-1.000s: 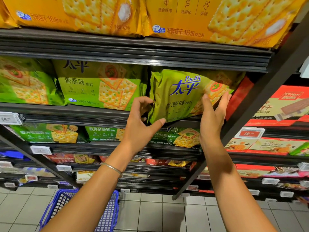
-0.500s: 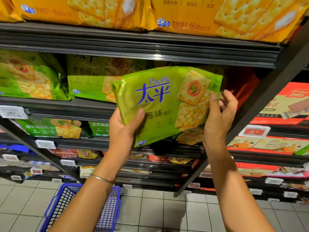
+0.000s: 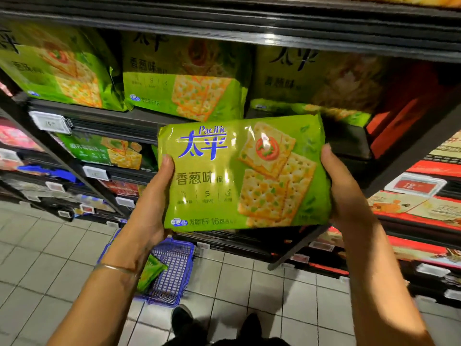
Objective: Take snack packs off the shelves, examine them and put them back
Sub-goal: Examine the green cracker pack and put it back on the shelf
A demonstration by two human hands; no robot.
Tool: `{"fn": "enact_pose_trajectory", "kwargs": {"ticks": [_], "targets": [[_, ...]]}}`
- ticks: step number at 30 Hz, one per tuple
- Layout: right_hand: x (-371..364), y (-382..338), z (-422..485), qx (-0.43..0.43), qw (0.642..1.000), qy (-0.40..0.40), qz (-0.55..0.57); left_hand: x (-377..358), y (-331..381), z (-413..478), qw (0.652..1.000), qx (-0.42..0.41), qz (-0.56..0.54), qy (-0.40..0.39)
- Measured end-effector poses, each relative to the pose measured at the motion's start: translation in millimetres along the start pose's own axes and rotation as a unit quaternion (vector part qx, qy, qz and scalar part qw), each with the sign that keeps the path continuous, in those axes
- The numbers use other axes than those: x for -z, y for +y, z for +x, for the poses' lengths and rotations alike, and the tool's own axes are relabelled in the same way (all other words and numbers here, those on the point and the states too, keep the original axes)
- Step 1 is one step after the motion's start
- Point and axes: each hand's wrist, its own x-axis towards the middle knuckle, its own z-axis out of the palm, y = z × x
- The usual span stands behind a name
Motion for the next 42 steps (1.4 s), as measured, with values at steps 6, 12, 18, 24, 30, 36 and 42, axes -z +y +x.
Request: {"fn": "enact_pose_trajectory", "kwargs": {"ticks": [6, 12, 18, 24, 30, 36, 42], "targets": [[-11.0, 25.2, -16.6, -0.029, 0.999, 0.038, -0.02, 26.0, 1.4, -15.6, 0.998, 0.026, 0.038, 0.045], [-54.5, 59.9, -52.4, 0.074, 0.97, 0.145, -0.18, 76.0, 3.9, -26.6, 0.996, 0.077, 0.034, 0.021], [-104.3, 79.1, -87.3, 0.024, 0.966, 0.223, -0.129, 150.2, 9.8, -38.2, 0.991, 0.092, 0.093, 0.016], [-140.4, 102.0, -127.3, 0.016, 0.971, 0.208, -0.119, 210.6, 3.0, -45.1, 0.981, 0.064, 0.183, 0.021], [-169.0, 111.1, -141.9, 0.007, 0.972, 0.204, -0.117, 248.5, -7.9, -45.5, 0.907, -0.115, 0.403, 0.037], [-183.7, 117.6, -146.6, -0.05, 0.967, 0.236, -0.081, 264.4, 5.5, -55.2, 0.978, -0.005, 0.209, 0.01], [-177.0, 133.5, -152.8, -0.134, 0.951, 0.277, 0.007, 257.5, 34.8, -70.0, 0.991, 0.048, 0.119, -0.038]]}}
